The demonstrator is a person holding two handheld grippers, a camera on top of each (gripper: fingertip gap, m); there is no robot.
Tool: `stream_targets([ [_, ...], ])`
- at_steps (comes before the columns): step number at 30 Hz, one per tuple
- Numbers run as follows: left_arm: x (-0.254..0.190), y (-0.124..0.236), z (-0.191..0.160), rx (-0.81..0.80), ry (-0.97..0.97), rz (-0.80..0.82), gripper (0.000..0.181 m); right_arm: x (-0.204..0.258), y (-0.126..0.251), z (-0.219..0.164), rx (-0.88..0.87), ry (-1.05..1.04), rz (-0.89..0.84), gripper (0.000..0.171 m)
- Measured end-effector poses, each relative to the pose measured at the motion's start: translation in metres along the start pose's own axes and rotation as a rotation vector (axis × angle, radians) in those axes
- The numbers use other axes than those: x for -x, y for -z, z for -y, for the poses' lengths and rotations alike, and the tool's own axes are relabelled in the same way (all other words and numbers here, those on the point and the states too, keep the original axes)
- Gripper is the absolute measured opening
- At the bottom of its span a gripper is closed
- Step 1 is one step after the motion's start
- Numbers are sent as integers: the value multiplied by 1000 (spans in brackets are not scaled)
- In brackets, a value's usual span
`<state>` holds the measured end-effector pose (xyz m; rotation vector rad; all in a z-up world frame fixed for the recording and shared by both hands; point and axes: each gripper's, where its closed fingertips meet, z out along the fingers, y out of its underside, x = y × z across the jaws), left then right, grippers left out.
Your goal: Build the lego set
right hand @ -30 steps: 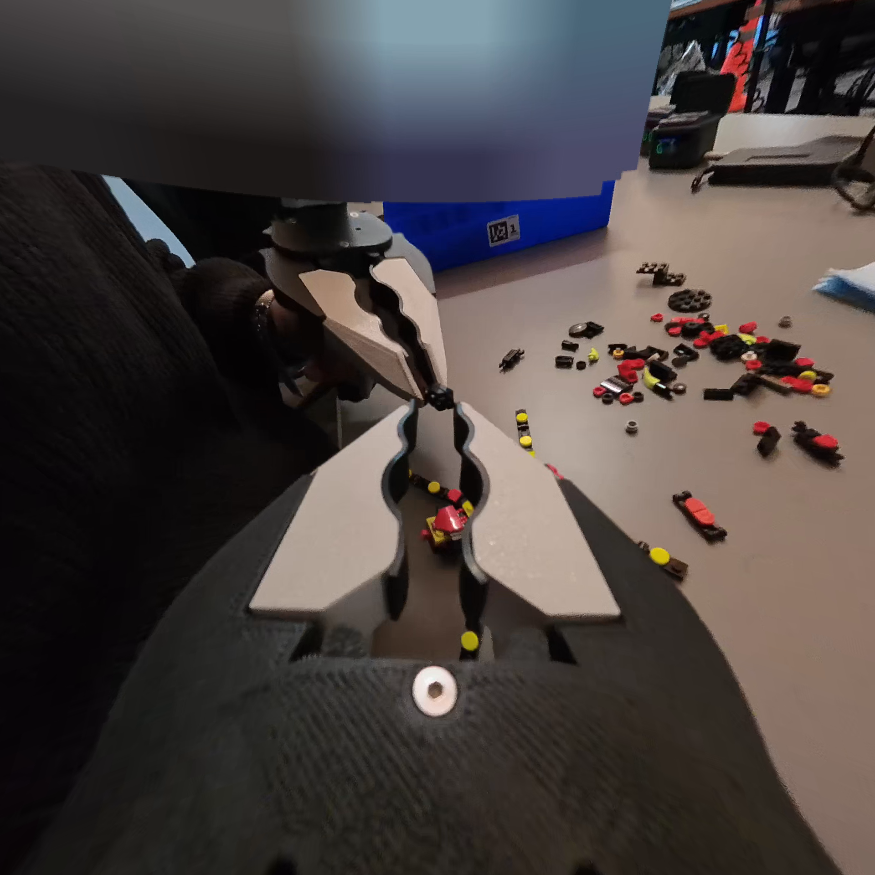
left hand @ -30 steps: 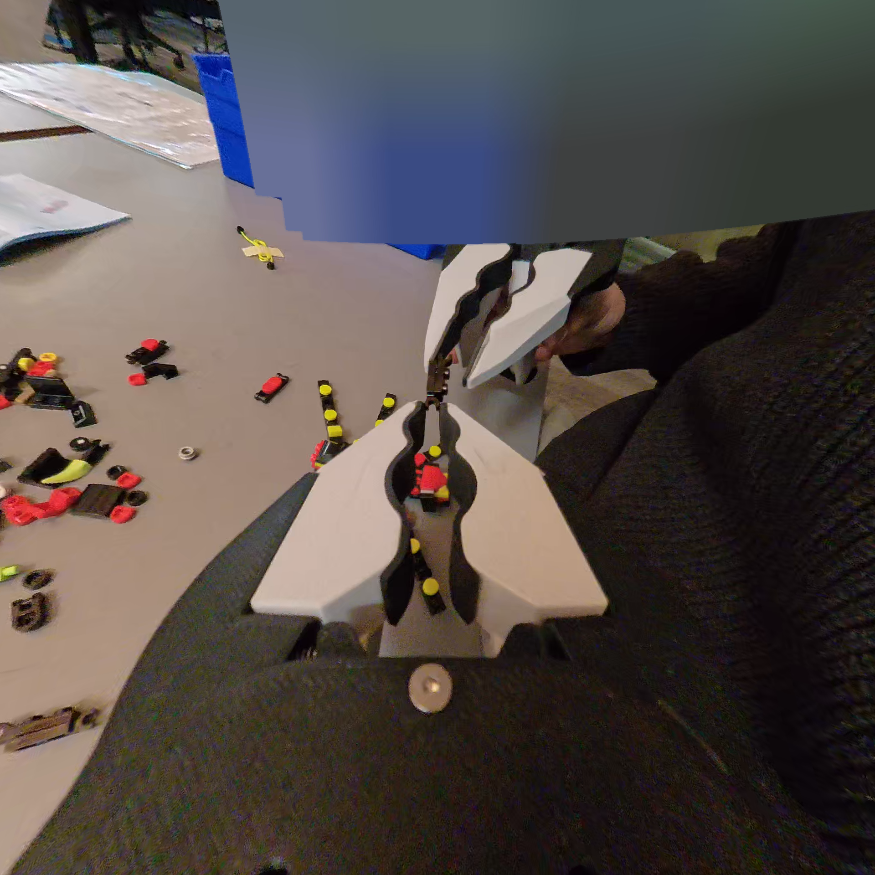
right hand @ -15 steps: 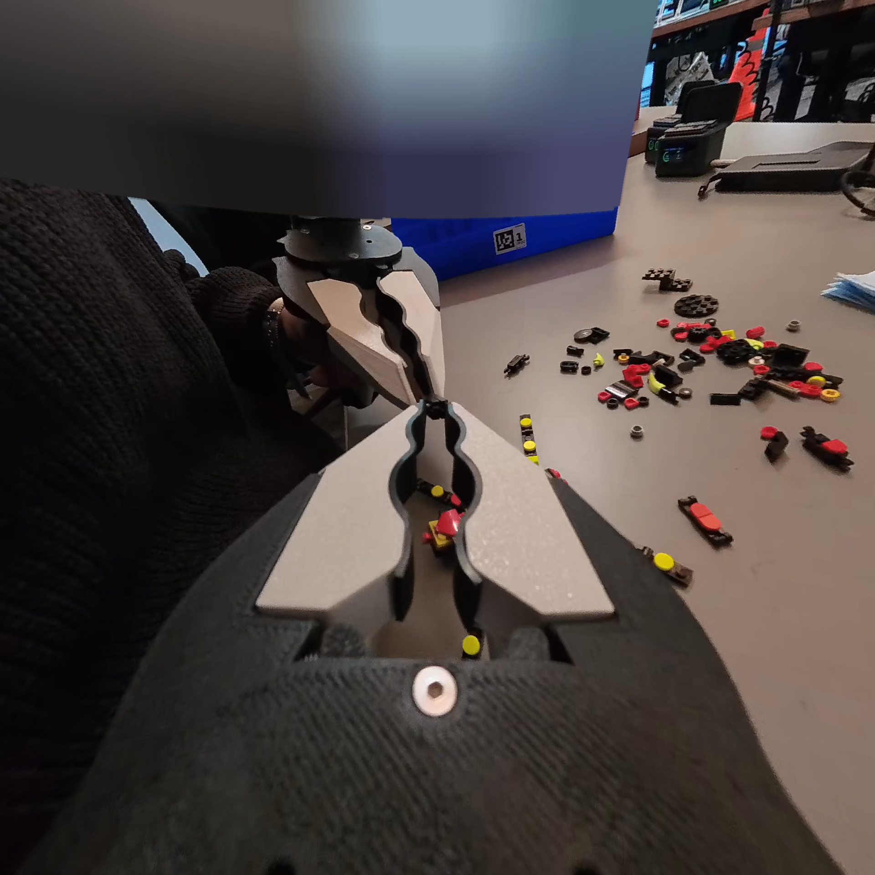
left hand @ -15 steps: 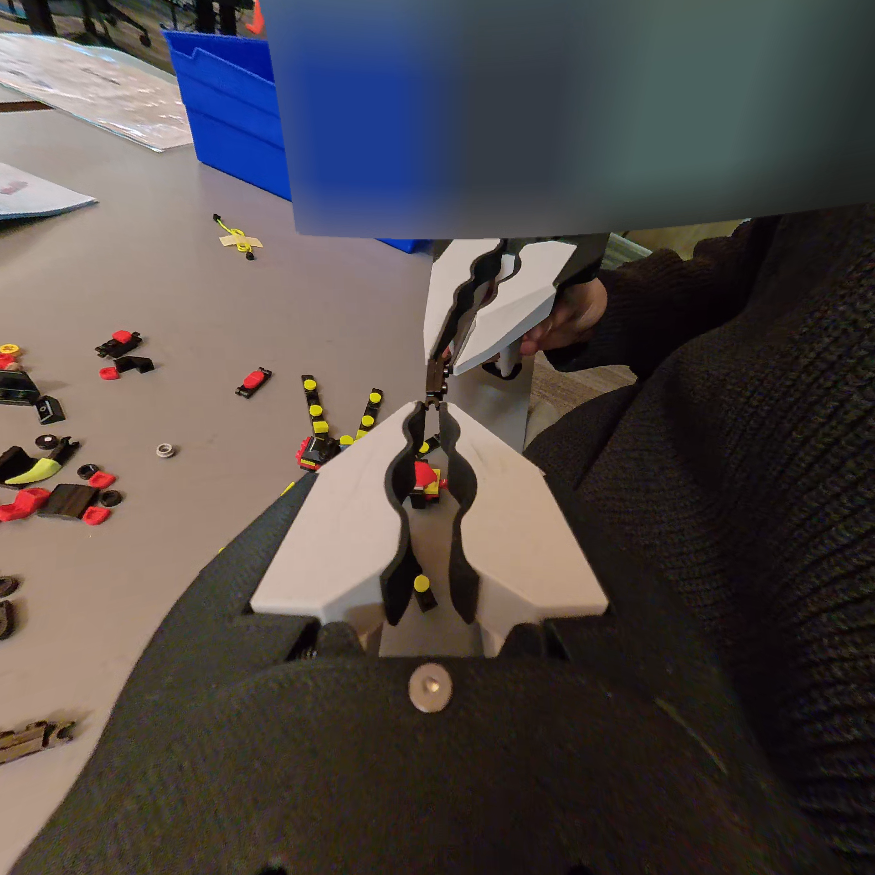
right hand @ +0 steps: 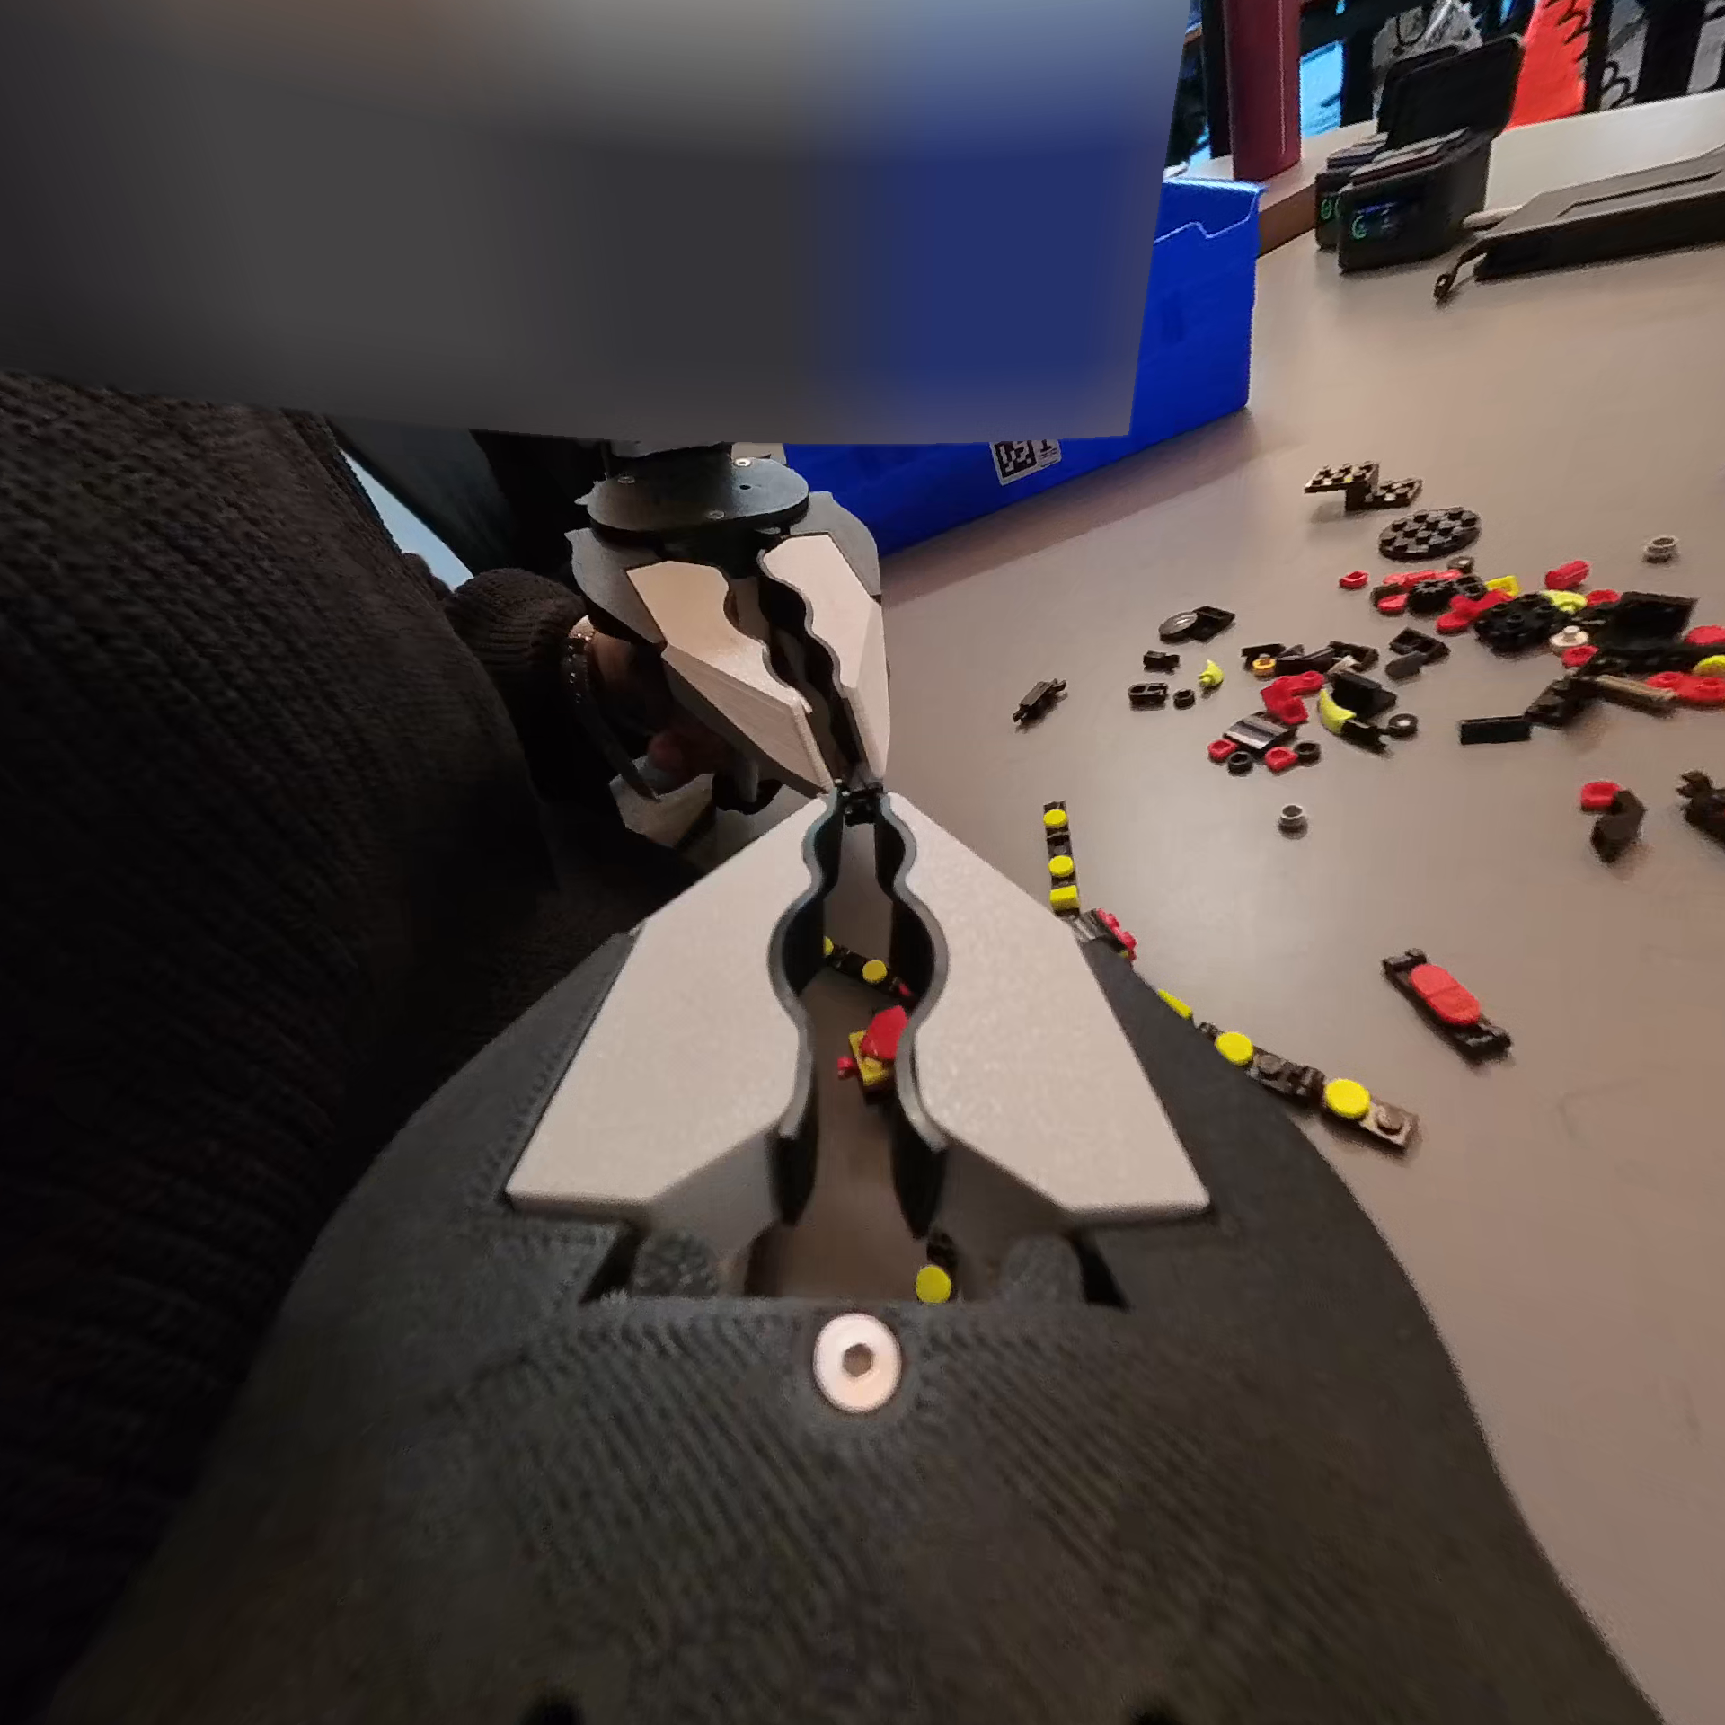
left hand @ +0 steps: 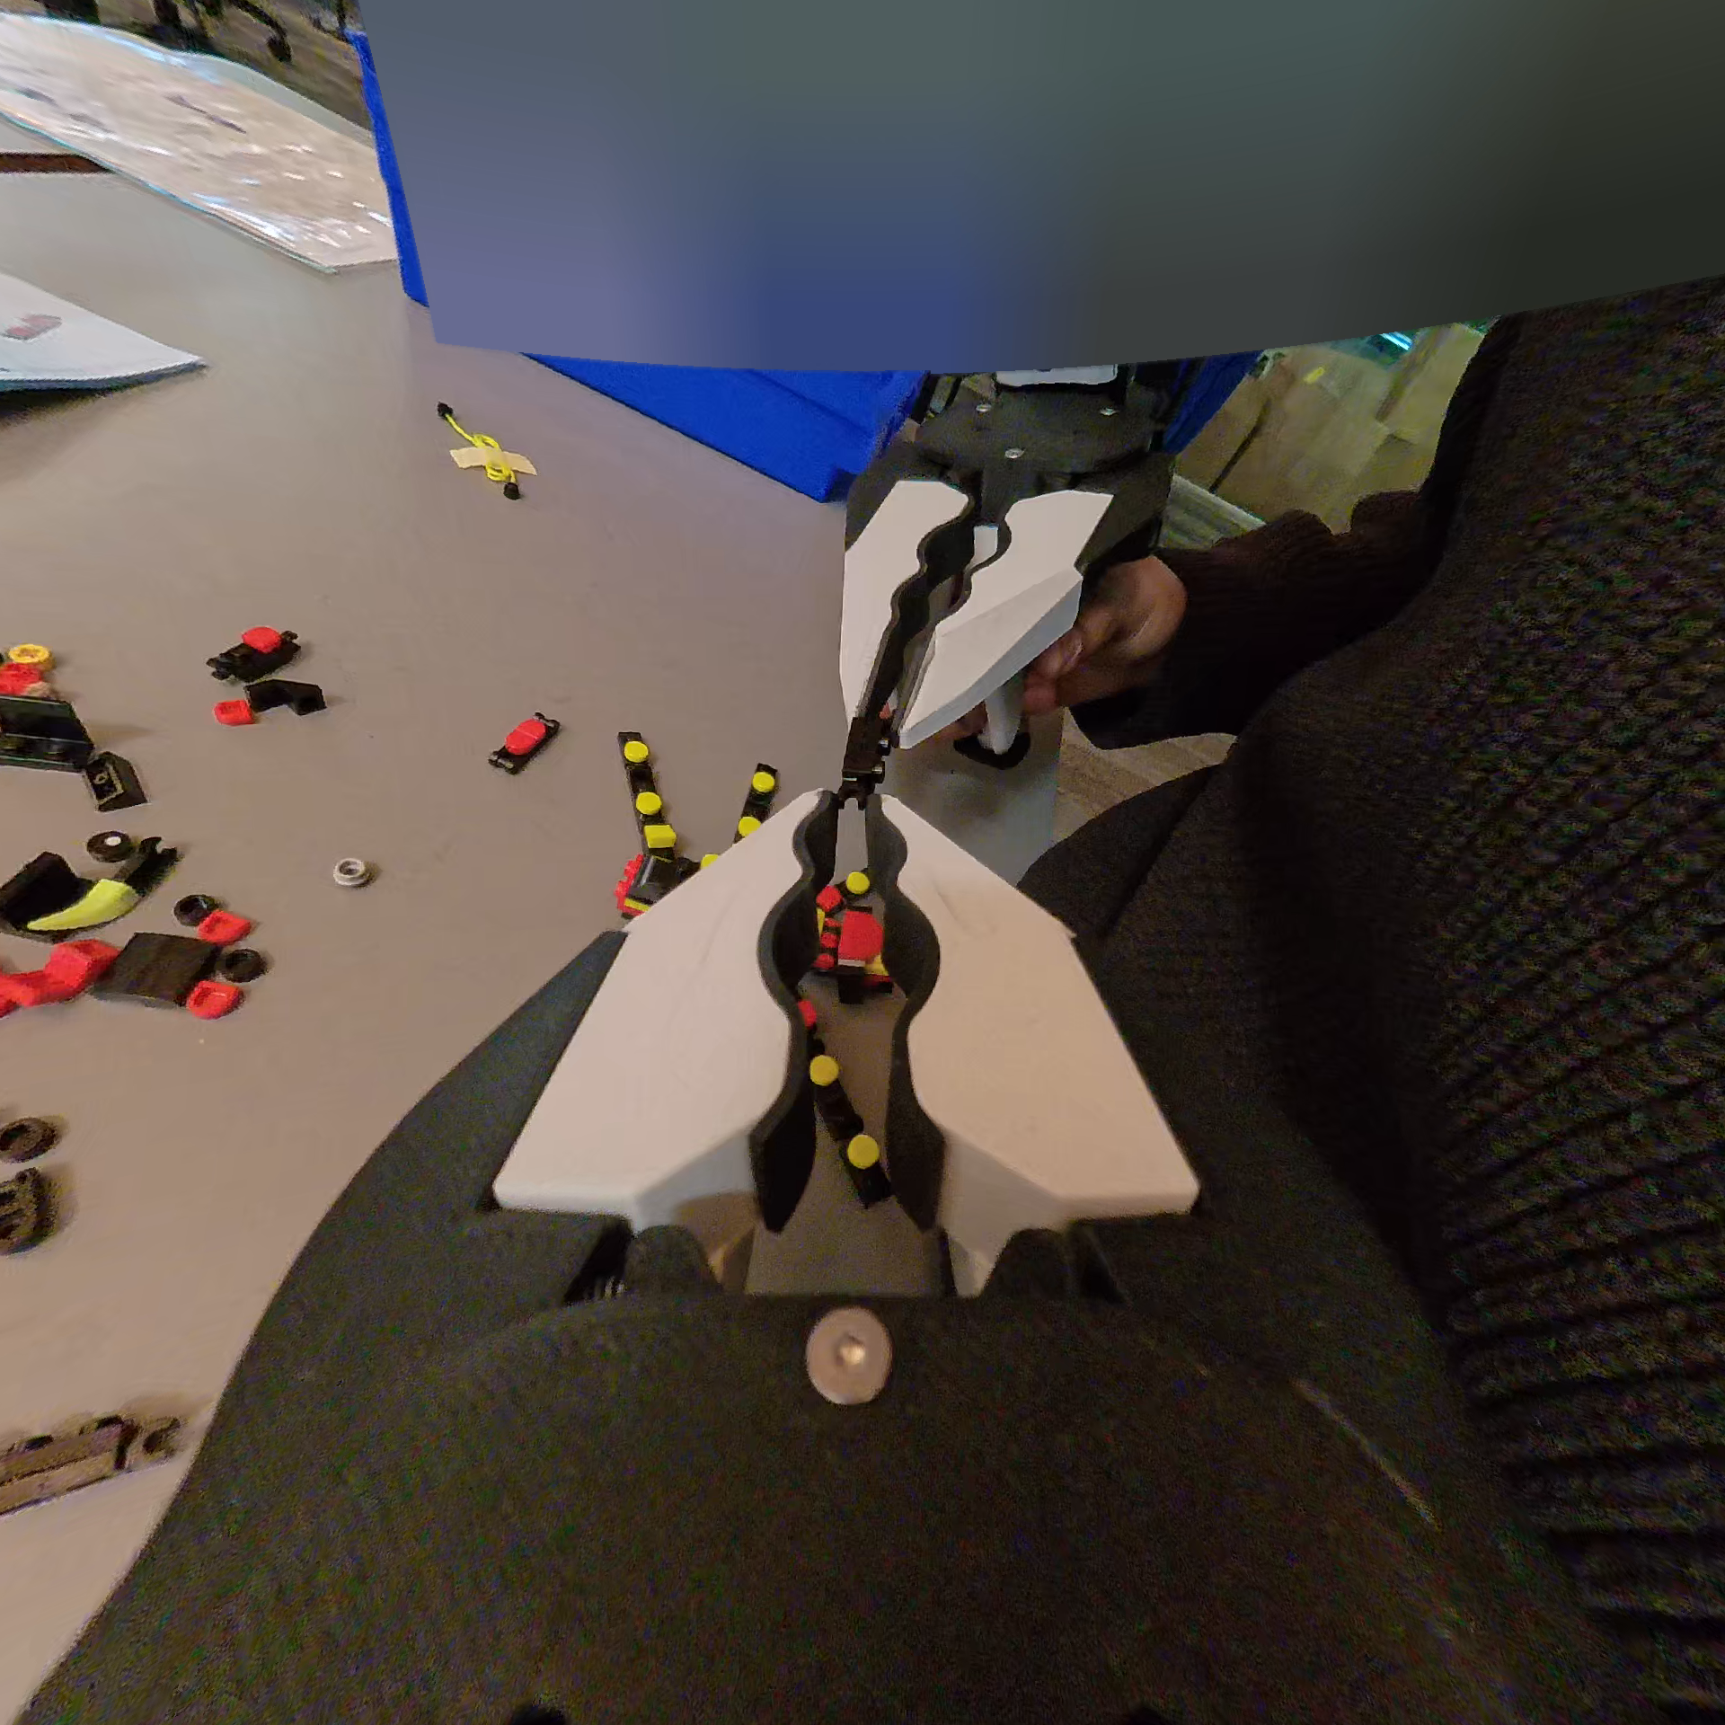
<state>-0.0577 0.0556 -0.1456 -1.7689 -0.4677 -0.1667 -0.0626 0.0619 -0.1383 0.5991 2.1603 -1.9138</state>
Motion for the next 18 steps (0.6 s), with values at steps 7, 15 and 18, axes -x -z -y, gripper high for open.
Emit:
stream_targets([
  [7,6,0,0,0,23,2,2,-6,-2,0,-7,-54,19,4],
  [15,9,0,-1,4,32,6,1,-9,-4,-2,-10,-88,29,4],
  [18,9,0,-1,6,32,6,2,-8,-4,-2,-7,-88,30,4],
])
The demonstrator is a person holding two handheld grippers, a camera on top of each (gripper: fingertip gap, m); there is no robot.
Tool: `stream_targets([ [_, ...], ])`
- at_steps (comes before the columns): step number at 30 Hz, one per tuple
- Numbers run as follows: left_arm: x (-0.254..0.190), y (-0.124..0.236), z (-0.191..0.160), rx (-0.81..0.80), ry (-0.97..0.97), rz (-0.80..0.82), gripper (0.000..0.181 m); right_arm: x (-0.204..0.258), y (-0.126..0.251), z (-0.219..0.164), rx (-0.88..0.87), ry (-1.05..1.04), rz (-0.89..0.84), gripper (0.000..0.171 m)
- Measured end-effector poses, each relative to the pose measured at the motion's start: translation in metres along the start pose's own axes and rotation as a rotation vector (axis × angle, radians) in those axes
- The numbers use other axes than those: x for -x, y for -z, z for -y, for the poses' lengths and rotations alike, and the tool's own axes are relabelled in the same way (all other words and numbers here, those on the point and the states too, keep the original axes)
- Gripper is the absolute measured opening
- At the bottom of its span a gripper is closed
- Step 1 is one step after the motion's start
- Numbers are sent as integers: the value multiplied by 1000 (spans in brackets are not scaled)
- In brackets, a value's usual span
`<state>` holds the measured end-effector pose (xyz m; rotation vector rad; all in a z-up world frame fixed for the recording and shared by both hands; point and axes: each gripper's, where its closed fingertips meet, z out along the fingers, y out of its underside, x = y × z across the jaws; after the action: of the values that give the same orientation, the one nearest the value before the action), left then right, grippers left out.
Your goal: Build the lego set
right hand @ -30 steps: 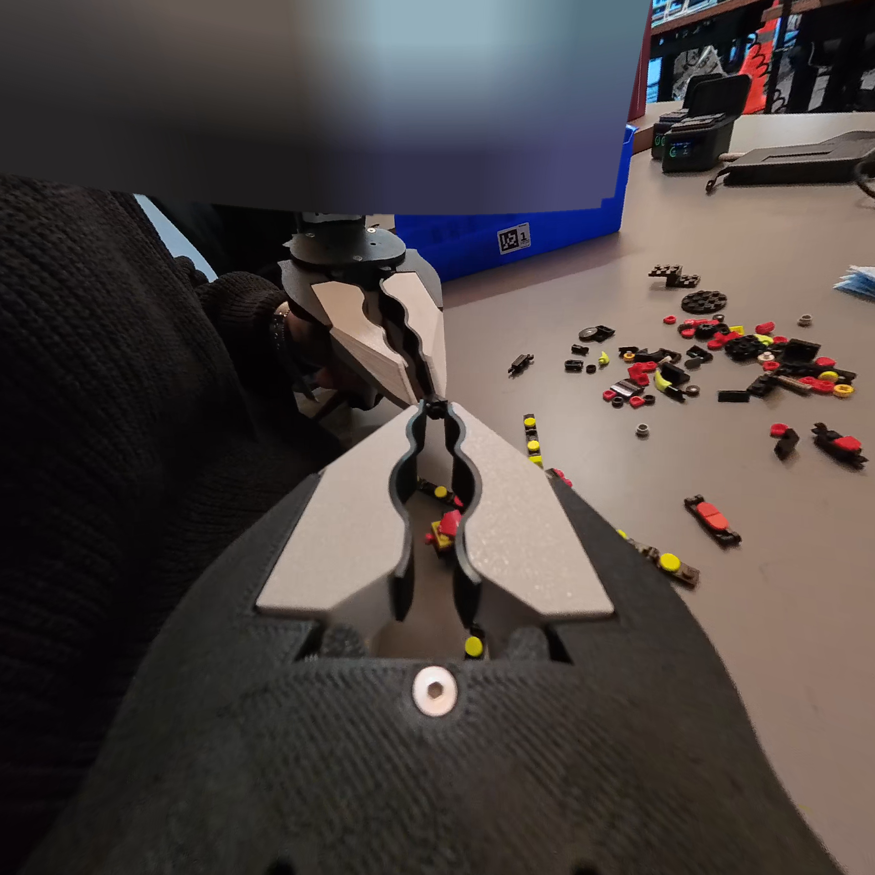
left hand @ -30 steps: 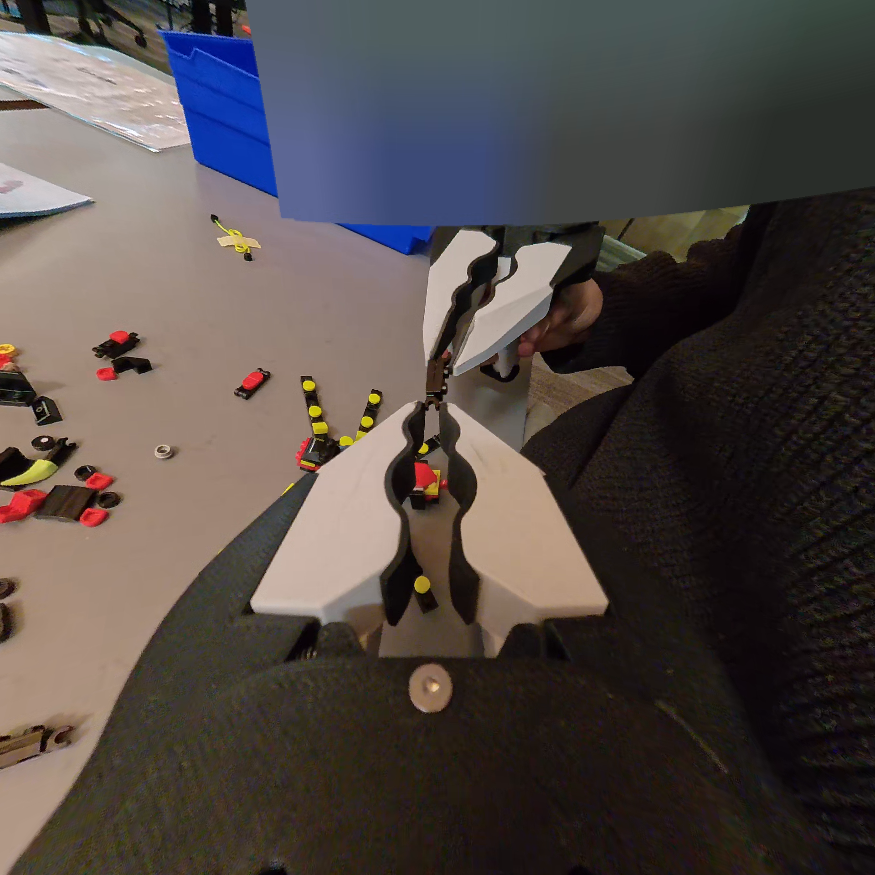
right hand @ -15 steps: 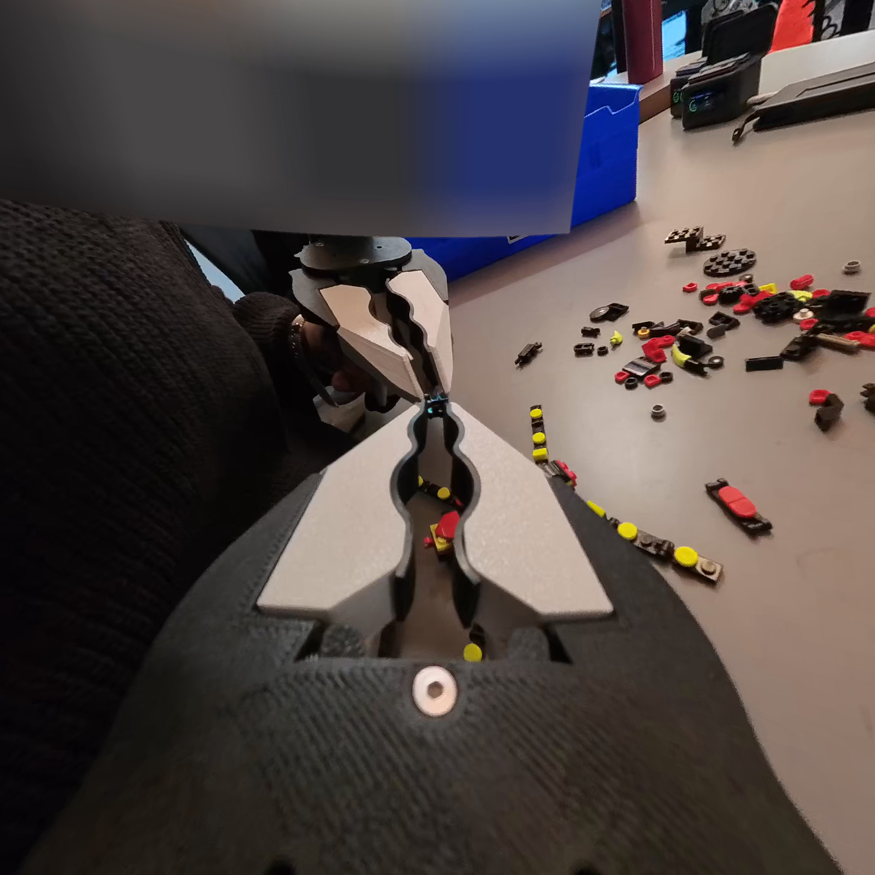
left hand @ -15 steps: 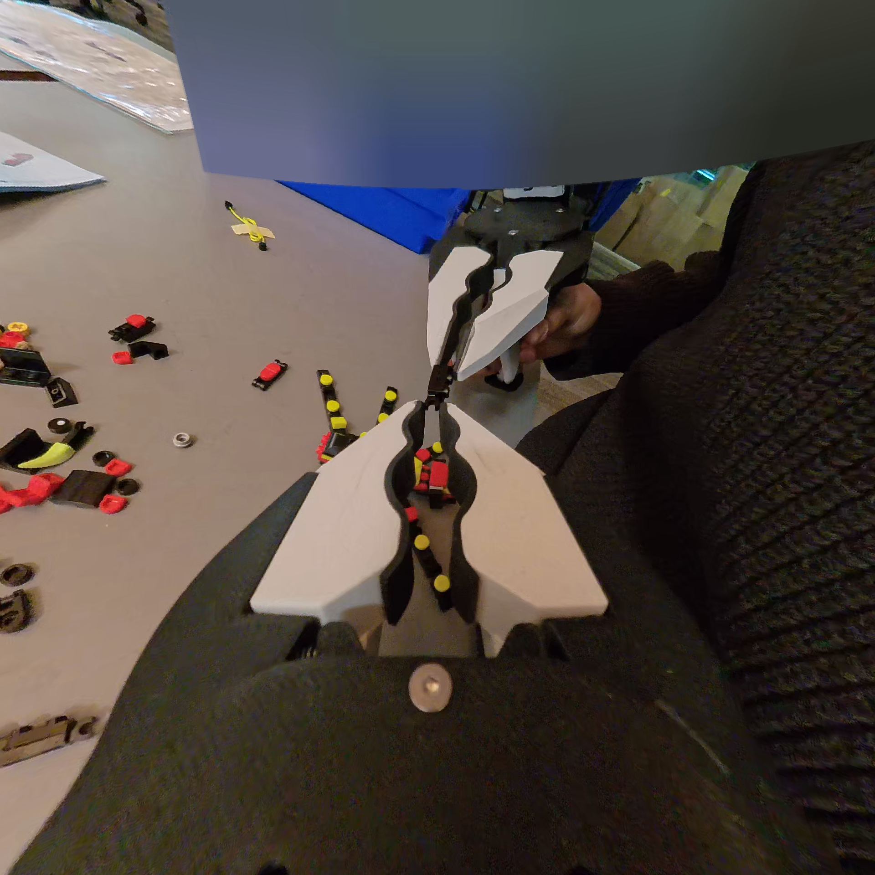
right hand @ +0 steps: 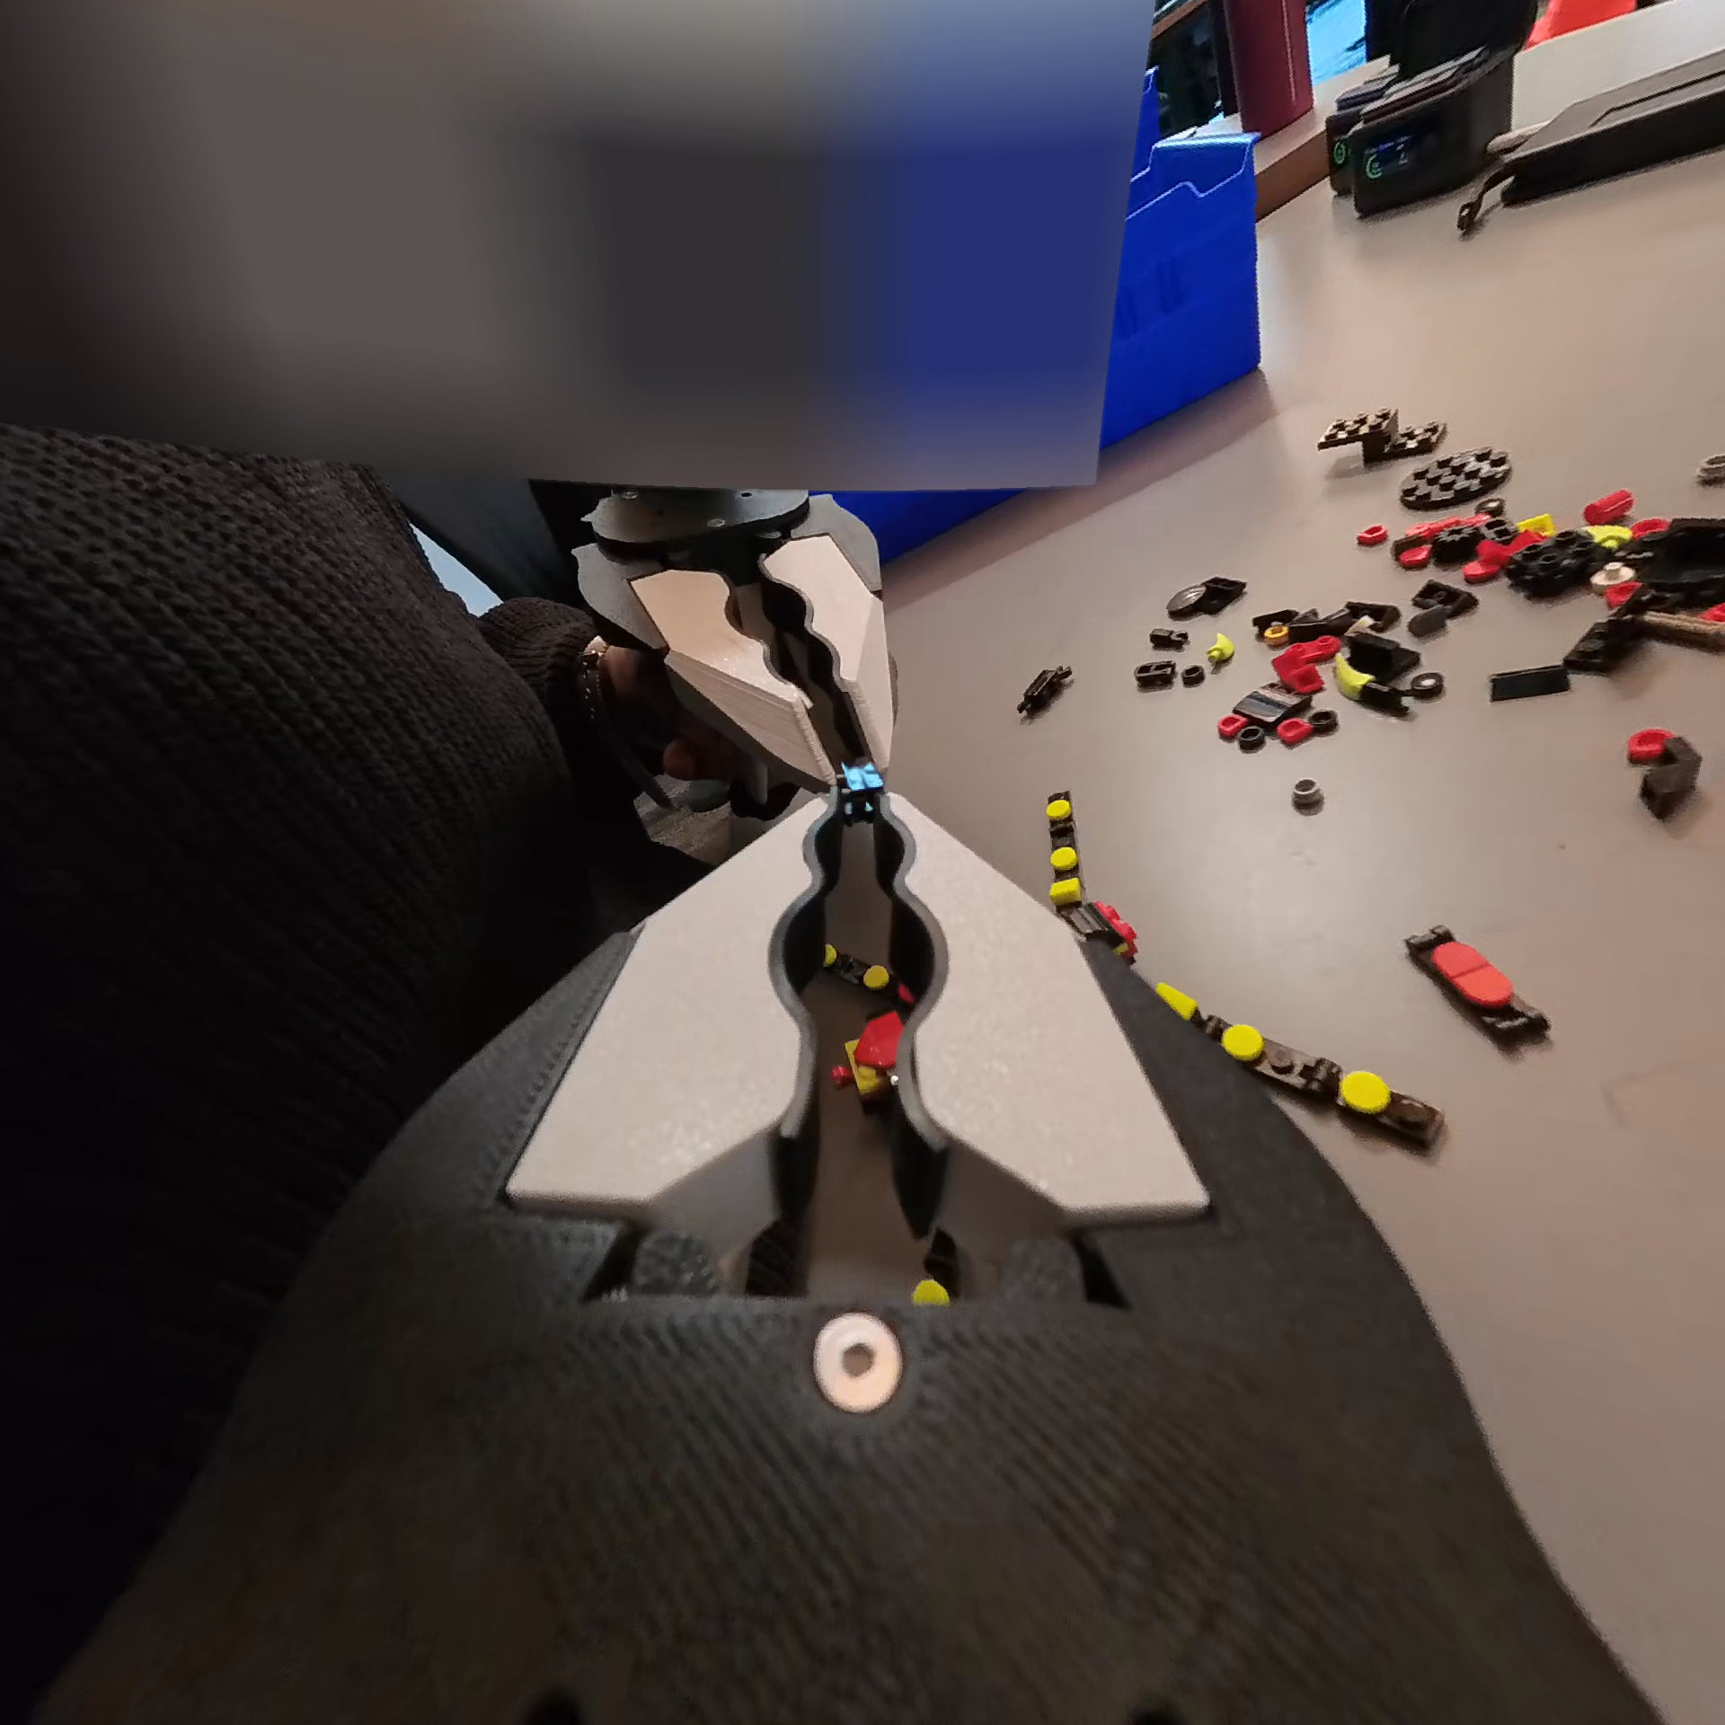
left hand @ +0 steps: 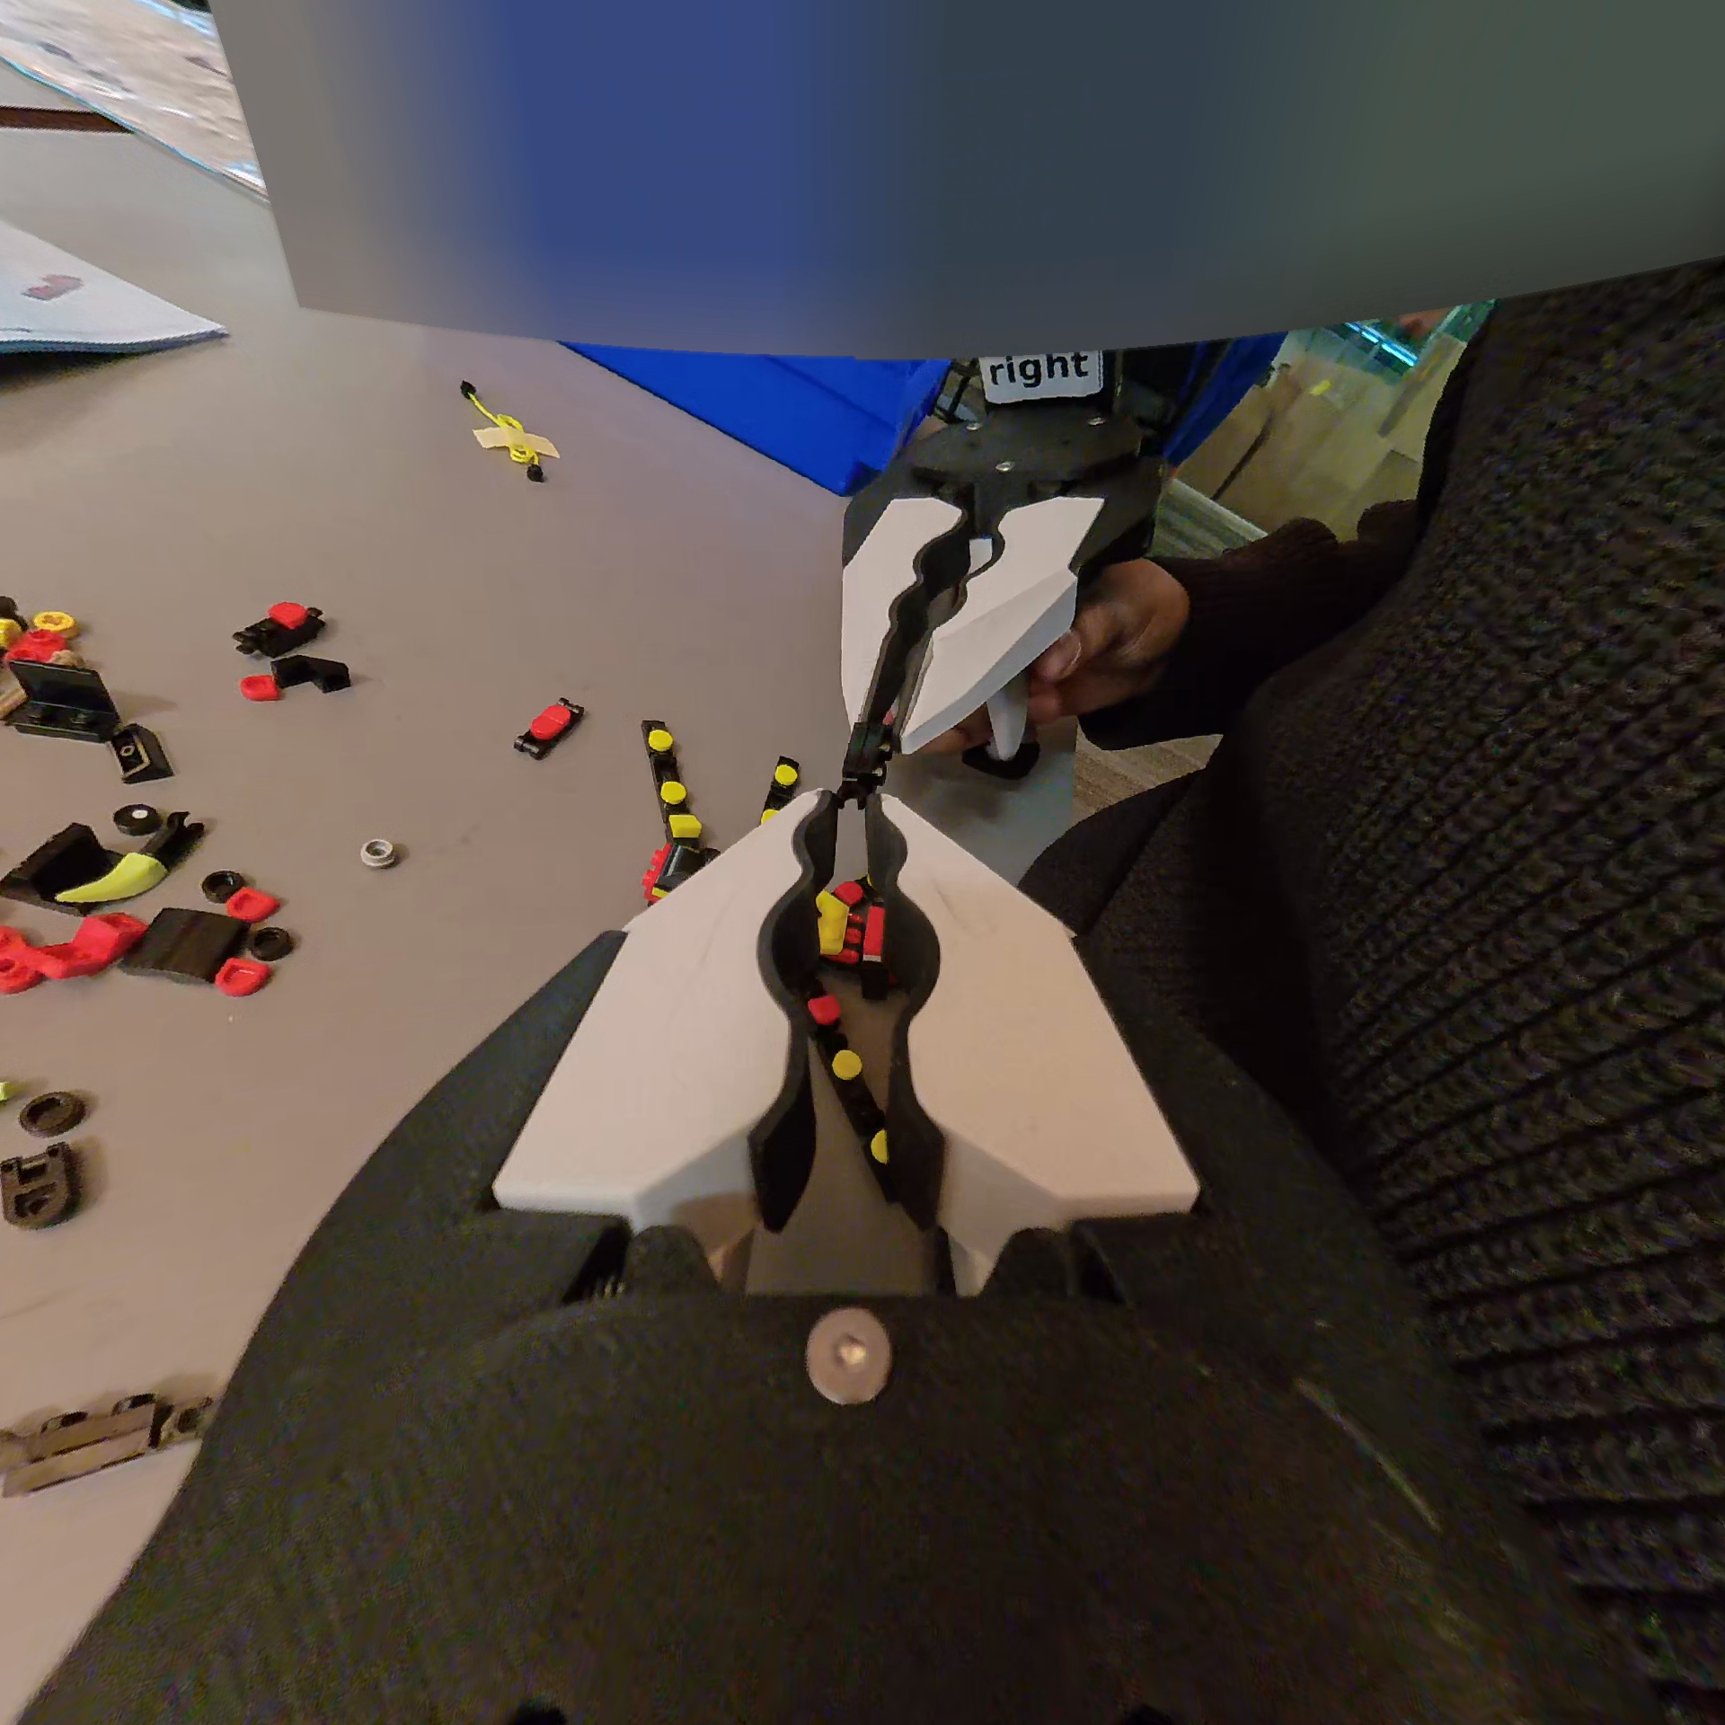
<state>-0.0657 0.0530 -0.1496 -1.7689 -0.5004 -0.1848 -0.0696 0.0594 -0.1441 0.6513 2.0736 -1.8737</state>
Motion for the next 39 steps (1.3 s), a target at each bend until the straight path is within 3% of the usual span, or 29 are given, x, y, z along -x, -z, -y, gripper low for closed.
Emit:
stream_targets([
  [39,0,-1,-6,35,-8,14,5,1,0,-2,12,-26,5,4],
])
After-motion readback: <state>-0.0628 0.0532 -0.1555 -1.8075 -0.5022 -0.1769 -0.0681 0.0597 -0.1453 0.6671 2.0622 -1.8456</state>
